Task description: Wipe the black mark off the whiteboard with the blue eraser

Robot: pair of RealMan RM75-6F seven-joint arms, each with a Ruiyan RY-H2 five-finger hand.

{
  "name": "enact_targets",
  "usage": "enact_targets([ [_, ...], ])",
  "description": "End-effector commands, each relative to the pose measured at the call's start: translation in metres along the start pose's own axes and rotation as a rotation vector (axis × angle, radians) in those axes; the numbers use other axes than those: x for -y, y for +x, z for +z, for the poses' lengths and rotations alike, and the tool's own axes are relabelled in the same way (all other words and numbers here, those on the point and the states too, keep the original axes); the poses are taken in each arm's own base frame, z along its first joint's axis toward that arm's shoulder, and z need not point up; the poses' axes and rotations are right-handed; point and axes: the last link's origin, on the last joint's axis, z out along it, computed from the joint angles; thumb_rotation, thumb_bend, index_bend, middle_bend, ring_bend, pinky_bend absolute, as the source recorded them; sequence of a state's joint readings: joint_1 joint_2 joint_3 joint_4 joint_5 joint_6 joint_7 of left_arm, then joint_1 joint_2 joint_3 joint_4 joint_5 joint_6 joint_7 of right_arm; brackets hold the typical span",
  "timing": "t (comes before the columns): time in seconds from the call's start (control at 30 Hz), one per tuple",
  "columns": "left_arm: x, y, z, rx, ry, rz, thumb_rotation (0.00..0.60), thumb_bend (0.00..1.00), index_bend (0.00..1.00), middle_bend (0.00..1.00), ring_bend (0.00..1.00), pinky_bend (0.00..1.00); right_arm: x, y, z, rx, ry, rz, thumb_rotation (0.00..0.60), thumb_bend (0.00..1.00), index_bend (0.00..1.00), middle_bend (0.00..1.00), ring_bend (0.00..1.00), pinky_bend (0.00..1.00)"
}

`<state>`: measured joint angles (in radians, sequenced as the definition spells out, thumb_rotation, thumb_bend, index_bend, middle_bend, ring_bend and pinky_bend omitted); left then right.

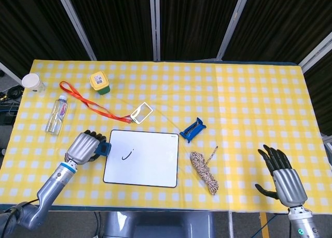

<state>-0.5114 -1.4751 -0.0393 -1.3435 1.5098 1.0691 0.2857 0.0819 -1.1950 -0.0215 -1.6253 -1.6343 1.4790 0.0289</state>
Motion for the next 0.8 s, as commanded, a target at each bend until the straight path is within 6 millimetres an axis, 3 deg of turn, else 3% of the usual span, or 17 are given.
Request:
enact_targets([
  [0.03, -0.009, 0.006, 0.001, -0.047, -0.032, -0.023, 0.600, 0.64, 0.76, 0.56, 0.51, 0.47, 0.000, 0.000, 0.000, -0.001, 0.000, 0.001, 0.600, 0.07, 0.01, 0.00, 0.00, 0.00],
  [0.37, -0.054, 0.010, 0.018, -0.127, -0.108, -0.100, 0.600, 0.64, 0.78, 0.58, 0.52, 0.48, -0.004, 0.003, 0.001, -0.005, -0.015, 0.018, 0.600, 0.07, 0.01, 0.00, 0.00, 0.00],
  [0.8, -0.113, -0.014, 0.044, -0.101, -0.171, -0.176, 0.600, 0.64, 0.78, 0.58, 0.53, 0.48, -0.008, 0.005, 0.004, 0.000, -0.026, 0.036, 0.600, 0.07, 0.01, 0.00, 0.00, 0.00],
])
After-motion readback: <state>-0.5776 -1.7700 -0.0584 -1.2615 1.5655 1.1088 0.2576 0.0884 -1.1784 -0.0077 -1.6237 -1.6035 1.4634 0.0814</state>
